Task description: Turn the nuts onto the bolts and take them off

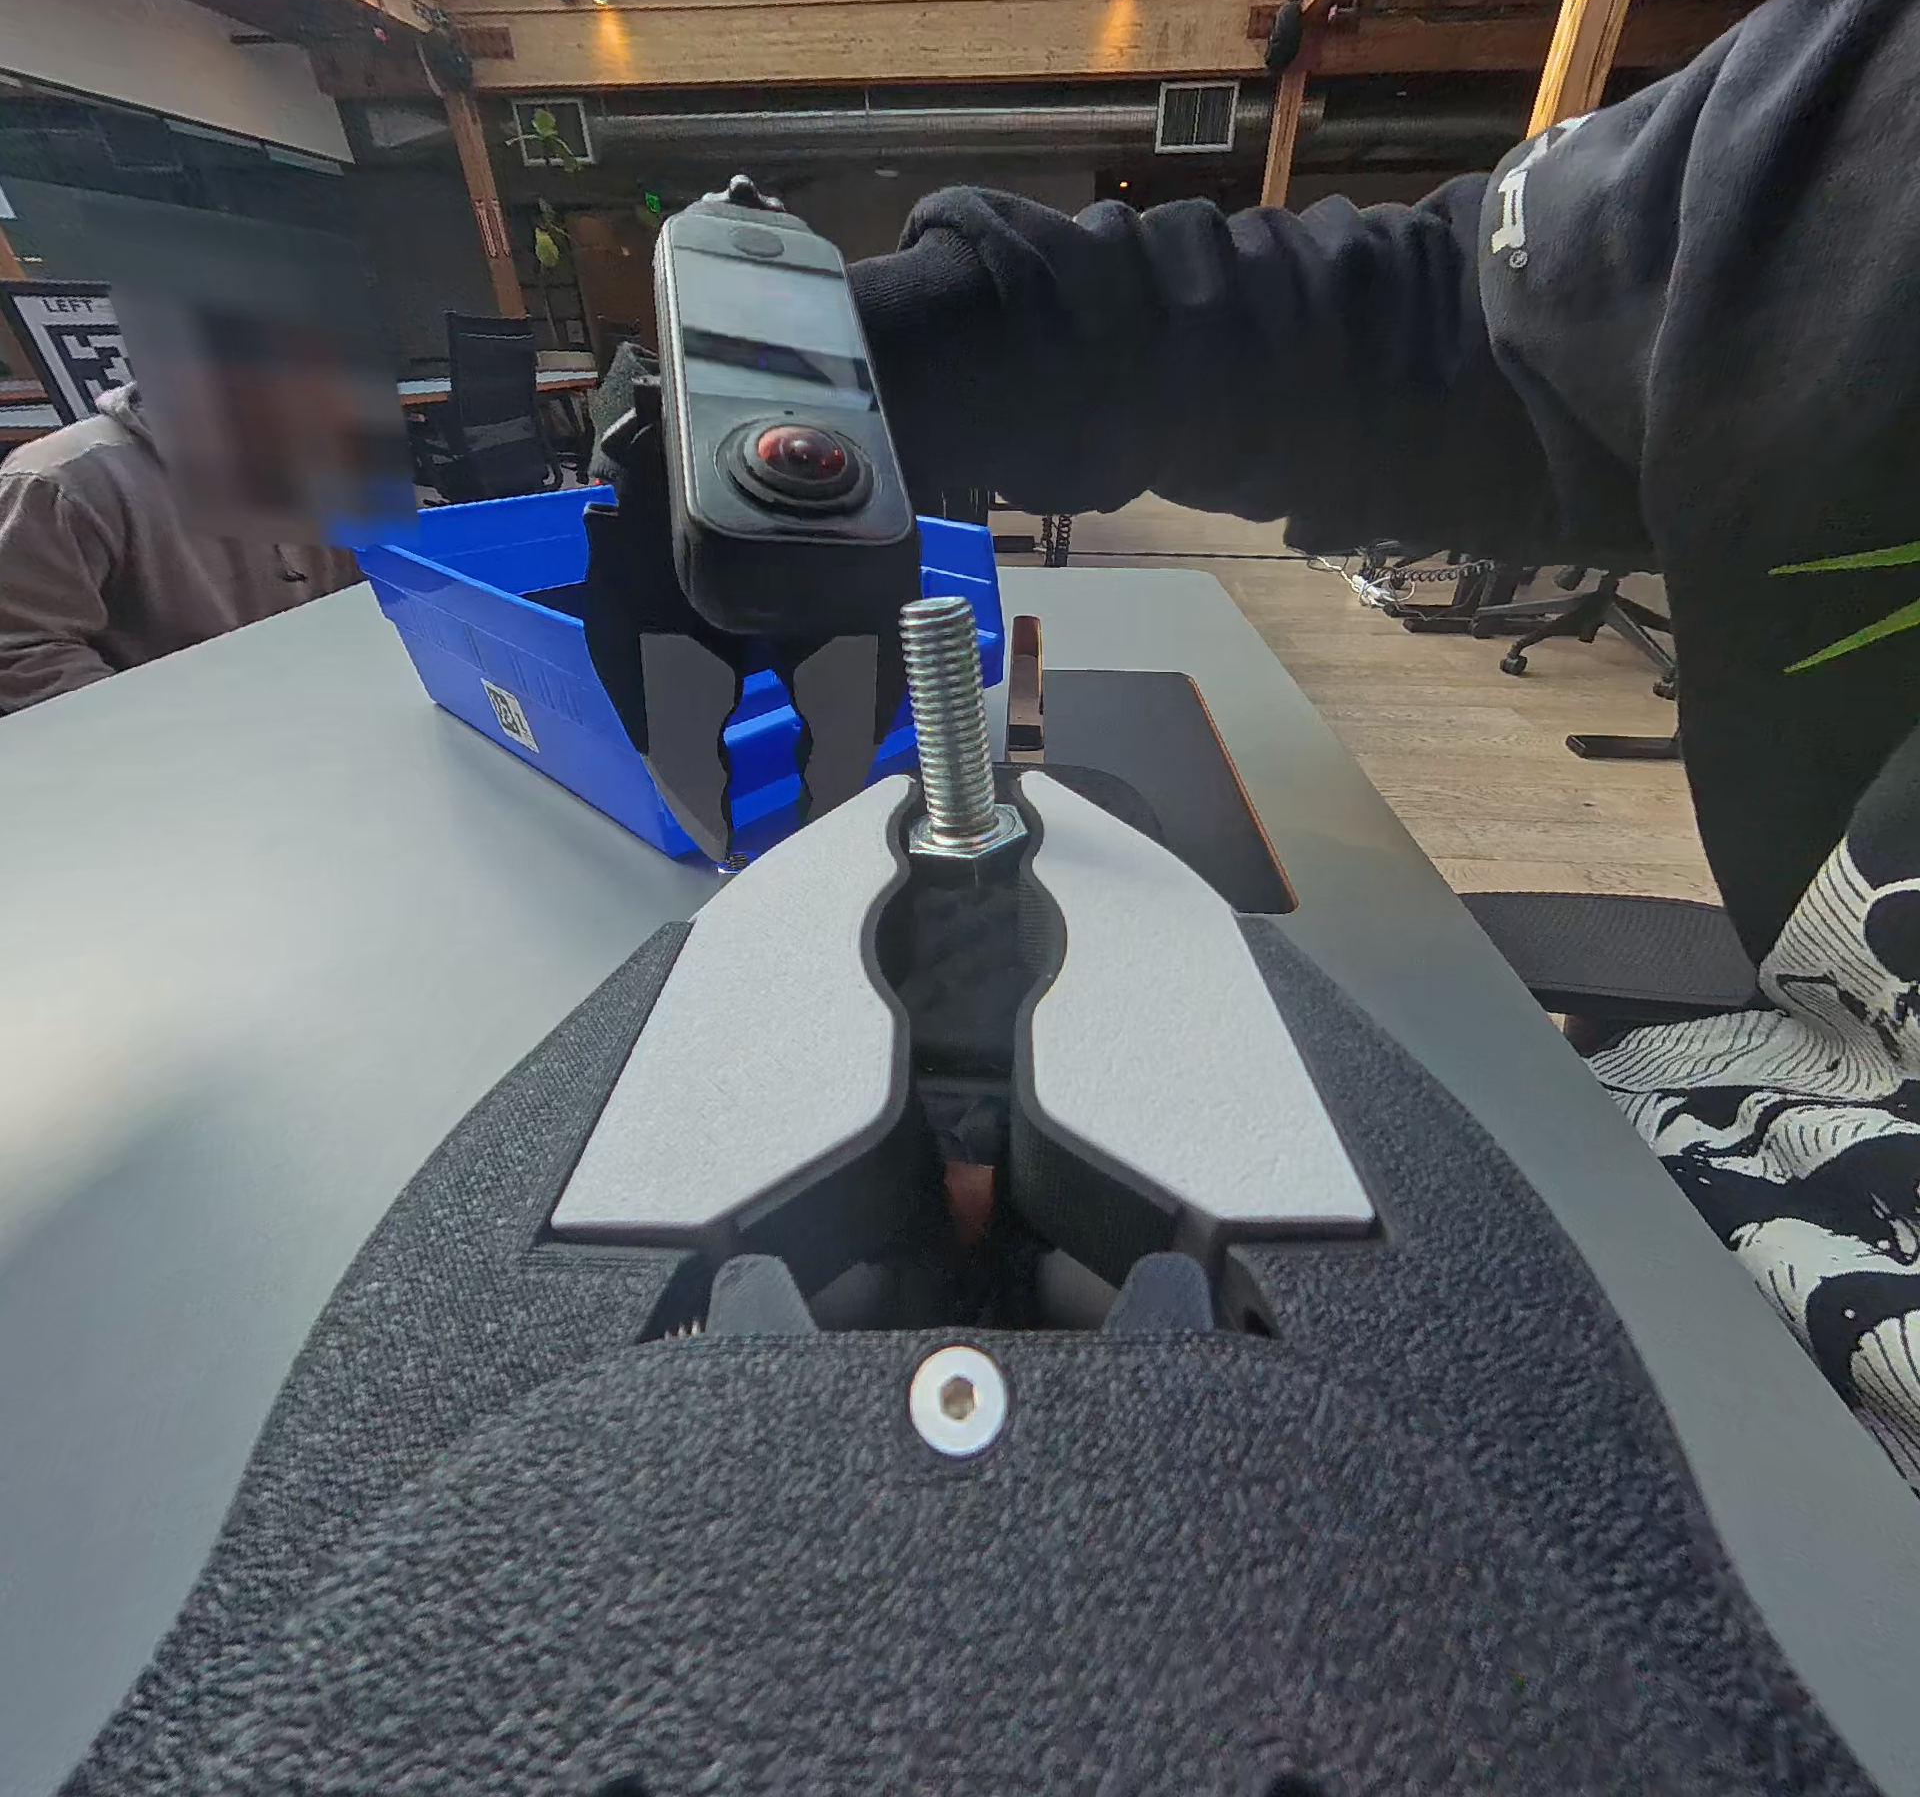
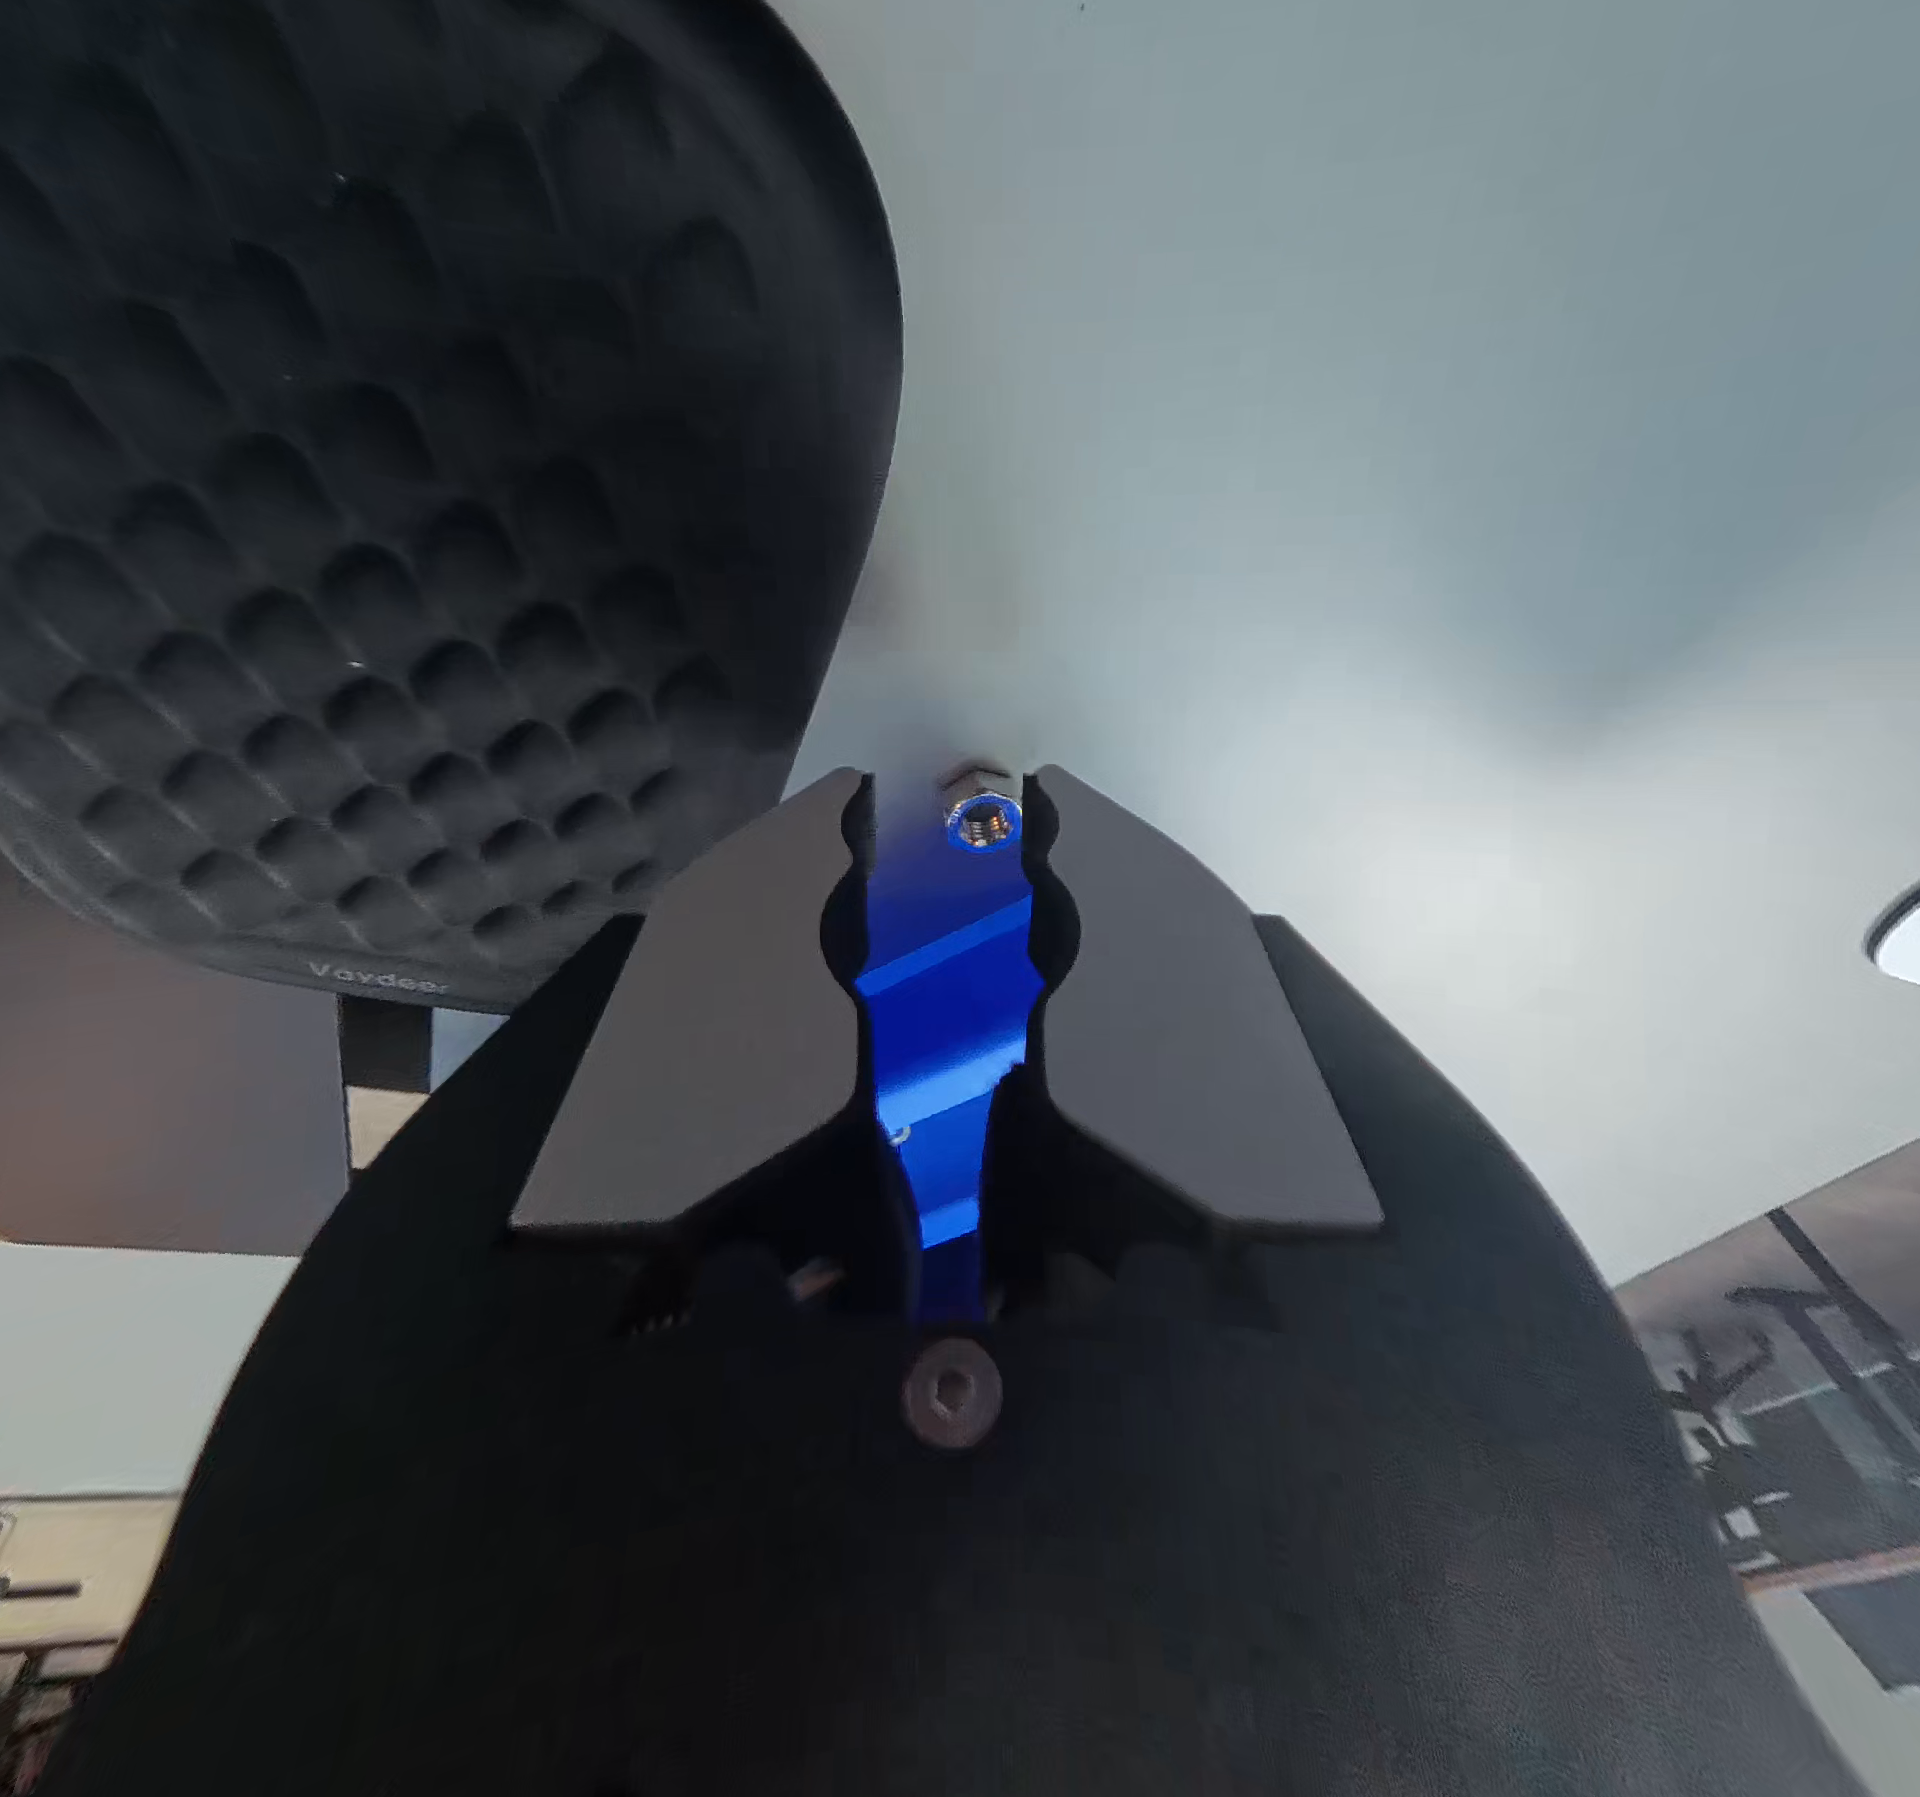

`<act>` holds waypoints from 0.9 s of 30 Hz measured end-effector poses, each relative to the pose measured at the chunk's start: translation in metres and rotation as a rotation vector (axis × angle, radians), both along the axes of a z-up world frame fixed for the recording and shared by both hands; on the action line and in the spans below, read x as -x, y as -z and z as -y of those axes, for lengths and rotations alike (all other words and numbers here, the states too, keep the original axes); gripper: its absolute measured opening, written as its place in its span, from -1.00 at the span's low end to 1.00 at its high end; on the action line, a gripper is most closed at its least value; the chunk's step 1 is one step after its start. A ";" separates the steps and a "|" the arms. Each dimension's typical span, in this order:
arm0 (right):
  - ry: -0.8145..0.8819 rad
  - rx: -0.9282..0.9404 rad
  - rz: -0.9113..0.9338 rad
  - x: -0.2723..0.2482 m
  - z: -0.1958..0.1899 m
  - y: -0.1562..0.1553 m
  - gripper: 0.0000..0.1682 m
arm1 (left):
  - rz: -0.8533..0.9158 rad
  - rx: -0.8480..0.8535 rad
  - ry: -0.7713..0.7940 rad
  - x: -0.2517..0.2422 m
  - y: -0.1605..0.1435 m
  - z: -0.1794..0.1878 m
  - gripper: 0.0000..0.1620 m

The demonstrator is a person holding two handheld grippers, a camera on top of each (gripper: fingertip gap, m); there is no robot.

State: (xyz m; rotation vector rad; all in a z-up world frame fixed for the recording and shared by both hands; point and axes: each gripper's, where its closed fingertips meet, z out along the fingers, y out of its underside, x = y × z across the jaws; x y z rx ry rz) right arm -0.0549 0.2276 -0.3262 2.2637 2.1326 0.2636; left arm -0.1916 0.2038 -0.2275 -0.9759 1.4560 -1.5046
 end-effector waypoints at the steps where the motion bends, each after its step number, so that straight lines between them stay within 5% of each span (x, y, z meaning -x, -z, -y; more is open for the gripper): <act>1: -0.022 0.008 0.037 -0.003 -0.001 0.003 -0.67 | 0.000 -0.001 -0.002 0.000 0.000 0.000 -0.82; 19: -0.274 0.099 0.413 -0.029 -0.010 0.019 -0.68 | 0.047 0.005 -0.074 0.012 -0.013 -0.023 -0.82; 27: -0.300 0.100 0.387 -0.026 -0.013 0.019 -0.80 | 0.045 0.007 -0.069 0.012 -0.013 -0.022 -0.82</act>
